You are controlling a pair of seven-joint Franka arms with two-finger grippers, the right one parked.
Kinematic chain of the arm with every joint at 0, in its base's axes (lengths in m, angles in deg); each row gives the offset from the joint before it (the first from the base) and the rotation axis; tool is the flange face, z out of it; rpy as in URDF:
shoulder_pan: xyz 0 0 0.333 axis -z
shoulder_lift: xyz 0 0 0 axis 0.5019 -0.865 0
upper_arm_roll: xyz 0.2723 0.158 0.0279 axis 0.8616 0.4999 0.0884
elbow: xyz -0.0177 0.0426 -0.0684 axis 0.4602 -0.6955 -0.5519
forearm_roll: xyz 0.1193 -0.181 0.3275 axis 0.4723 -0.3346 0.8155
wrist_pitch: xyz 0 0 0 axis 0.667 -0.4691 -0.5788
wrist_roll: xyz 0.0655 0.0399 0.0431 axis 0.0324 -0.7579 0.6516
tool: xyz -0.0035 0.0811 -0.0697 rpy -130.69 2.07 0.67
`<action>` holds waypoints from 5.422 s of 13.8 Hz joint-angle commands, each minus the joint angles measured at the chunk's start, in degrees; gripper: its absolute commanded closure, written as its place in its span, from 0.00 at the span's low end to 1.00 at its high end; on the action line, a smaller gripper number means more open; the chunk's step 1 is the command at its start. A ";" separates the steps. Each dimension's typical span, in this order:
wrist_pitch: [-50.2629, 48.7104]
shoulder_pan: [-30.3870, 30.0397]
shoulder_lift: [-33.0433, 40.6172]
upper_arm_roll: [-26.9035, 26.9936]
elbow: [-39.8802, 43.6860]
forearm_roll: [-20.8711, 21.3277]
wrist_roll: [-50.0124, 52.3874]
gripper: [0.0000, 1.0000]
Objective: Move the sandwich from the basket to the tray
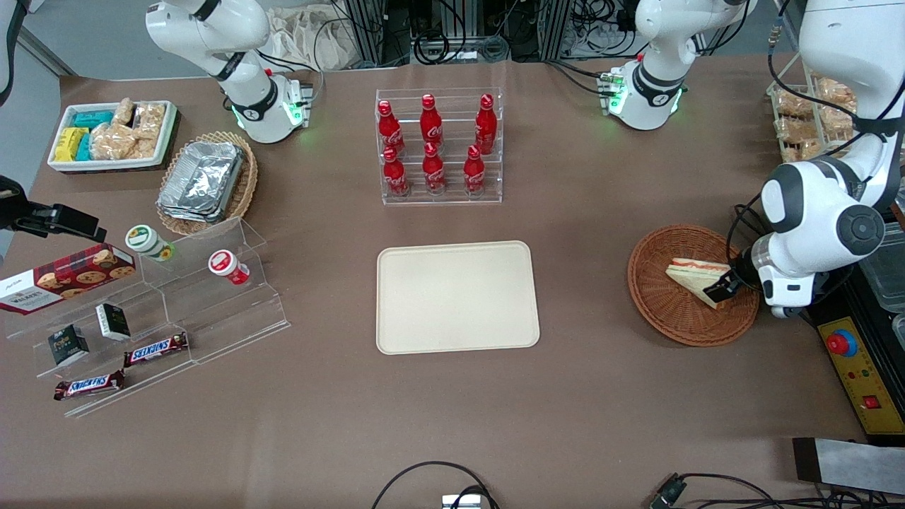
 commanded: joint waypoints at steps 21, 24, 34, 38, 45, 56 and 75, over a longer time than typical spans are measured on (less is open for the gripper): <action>-41.45 15.16 -2.78 -1.59 41.39 5.58 -20.46 1.00; -40.66 25.79 -7.94 -1.68 45.76 4.97 -19.50 1.00; -18.11 43.14 -24.83 -1.59 43.42 5.06 -4.90 1.00; -6.76 42.70 -28.36 -1.50 38.68 4.88 -3.76 1.00; -12.71 42.08 -27.83 -1.42 38.49 4.71 1.25 1.00; -27.01 37.61 -13.97 -1.59 38.40 3.92 -2.69 0.00; -45.22 10.97 8.39 -0.63 33.27 0.05 -32.16 0.00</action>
